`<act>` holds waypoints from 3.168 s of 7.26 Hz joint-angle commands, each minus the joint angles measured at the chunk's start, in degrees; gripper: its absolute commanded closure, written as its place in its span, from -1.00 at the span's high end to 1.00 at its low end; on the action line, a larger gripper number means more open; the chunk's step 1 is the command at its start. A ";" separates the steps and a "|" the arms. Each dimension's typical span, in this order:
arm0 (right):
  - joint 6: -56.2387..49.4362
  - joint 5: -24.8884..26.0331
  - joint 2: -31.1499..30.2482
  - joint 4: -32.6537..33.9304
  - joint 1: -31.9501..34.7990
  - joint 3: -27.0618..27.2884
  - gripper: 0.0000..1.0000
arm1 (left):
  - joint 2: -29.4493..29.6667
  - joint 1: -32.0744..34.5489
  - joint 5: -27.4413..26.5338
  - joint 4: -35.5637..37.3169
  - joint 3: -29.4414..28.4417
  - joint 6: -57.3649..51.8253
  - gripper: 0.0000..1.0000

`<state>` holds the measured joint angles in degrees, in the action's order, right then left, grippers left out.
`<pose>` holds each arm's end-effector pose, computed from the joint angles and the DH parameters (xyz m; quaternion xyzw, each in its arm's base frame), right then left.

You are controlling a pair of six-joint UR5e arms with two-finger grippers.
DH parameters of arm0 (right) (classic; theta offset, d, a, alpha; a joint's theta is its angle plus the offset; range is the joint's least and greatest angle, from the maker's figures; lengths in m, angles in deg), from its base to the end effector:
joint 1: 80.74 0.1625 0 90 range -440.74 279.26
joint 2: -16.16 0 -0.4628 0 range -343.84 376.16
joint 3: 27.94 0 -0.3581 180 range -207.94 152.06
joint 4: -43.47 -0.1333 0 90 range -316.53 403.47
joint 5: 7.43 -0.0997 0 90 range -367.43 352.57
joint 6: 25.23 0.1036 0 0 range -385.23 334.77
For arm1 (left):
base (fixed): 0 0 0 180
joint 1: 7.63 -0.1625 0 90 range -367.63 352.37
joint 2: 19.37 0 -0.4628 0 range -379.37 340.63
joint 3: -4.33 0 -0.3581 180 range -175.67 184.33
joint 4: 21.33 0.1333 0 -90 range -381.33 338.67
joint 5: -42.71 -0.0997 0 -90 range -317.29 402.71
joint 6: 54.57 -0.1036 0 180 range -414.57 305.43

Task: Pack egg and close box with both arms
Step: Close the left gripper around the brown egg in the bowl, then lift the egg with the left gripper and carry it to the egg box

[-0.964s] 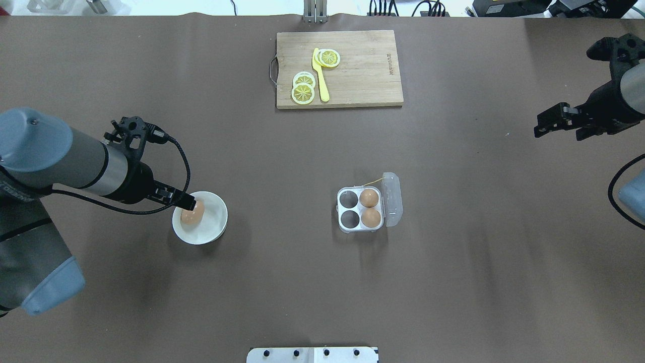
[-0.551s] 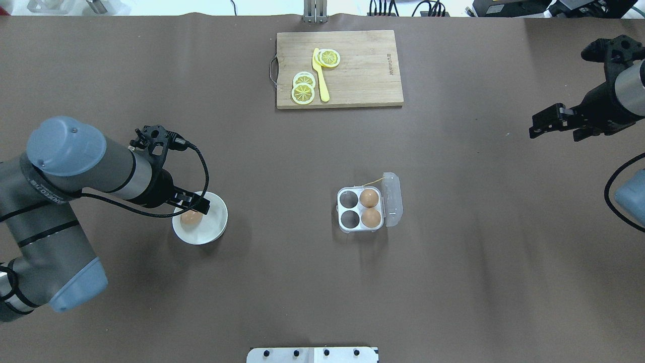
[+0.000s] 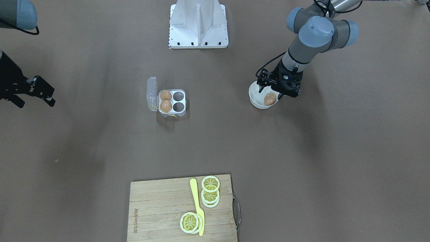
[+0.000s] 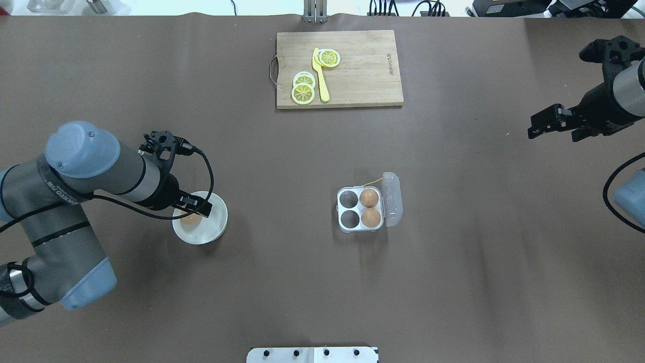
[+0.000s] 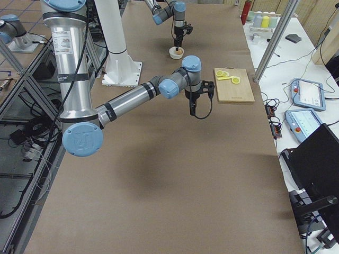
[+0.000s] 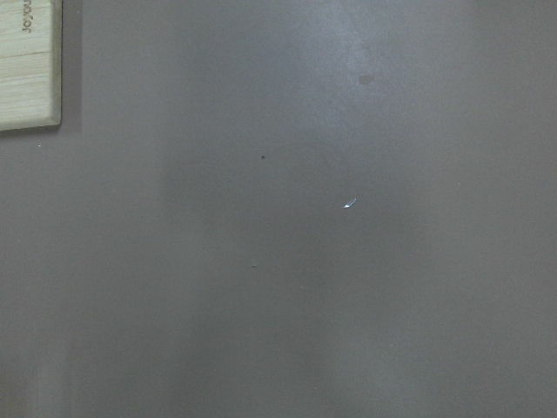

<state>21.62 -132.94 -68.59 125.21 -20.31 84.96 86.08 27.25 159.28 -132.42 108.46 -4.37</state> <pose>-0.1774 -0.4609 0.4631 0.0546 -0.4117 0.0417 0.9087 0.4175 -0.3971 0.4134 0.0875 0.4571 0.1360 0.8746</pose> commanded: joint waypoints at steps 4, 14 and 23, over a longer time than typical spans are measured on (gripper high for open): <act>0.00 0.00 0.03 0.00 -0.66 -0.13 0.99 | 1.34 -1.13 -0.12 -0.18 -2.62 -0.10 0.56; -0.09 0.00 0.12 0.00 -0.75 -0.39 0.99 | 1.69 -1.31 -0.03 -0.18 -2.97 -0.10 0.04; -0.09 0.00 0.56 0.00 -0.75 -0.48 0.99 | 2.13 0.54 0.23 -12.16 3.36 -0.02 -1.00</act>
<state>21.54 -132.94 -68.19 125.21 -21.06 84.48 88.02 27.65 159.61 -138.66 112.02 -4.51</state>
